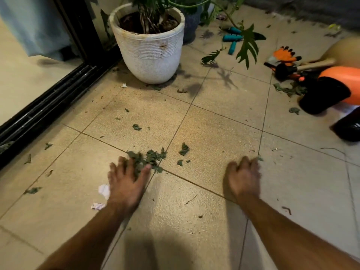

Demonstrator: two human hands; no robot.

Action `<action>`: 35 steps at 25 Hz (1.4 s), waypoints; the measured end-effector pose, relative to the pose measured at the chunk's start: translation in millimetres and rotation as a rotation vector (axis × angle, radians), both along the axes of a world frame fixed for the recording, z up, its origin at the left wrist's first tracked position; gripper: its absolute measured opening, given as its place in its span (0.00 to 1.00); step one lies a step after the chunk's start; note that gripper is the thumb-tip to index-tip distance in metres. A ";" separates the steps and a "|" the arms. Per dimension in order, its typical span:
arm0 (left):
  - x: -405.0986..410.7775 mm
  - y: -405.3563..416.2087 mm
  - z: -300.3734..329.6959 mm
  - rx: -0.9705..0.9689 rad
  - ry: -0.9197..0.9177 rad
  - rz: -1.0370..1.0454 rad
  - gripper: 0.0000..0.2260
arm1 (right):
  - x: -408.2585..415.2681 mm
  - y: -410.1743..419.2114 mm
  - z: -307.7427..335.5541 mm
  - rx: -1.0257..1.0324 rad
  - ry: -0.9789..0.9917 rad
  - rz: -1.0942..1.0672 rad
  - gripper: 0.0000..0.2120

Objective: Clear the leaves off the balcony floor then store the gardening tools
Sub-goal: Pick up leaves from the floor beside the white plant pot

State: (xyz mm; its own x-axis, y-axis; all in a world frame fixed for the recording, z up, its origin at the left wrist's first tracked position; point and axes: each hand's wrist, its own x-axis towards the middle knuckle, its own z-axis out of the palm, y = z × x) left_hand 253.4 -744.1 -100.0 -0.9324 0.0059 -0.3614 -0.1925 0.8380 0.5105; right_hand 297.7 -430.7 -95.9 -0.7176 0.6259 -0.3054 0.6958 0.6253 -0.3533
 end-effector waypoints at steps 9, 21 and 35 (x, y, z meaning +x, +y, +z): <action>24.1 36.7 11.0 -0.137 0.150 -0.319 0.45 | 55.3 -13.9 0.4 0.226 -0.067 -0.063 0.31; 73.8 105.9 10.2 0.026 0.116 -0.531 0.42 | 59.5 -28.7 9.0 -0.017 -0.038 0.236 0.31; 61.3 111.9 5.9 -0.005 -0.105 0.079 0.56 | 14.1 143.7 8.3 0.059 -0.138 -0.021 0.31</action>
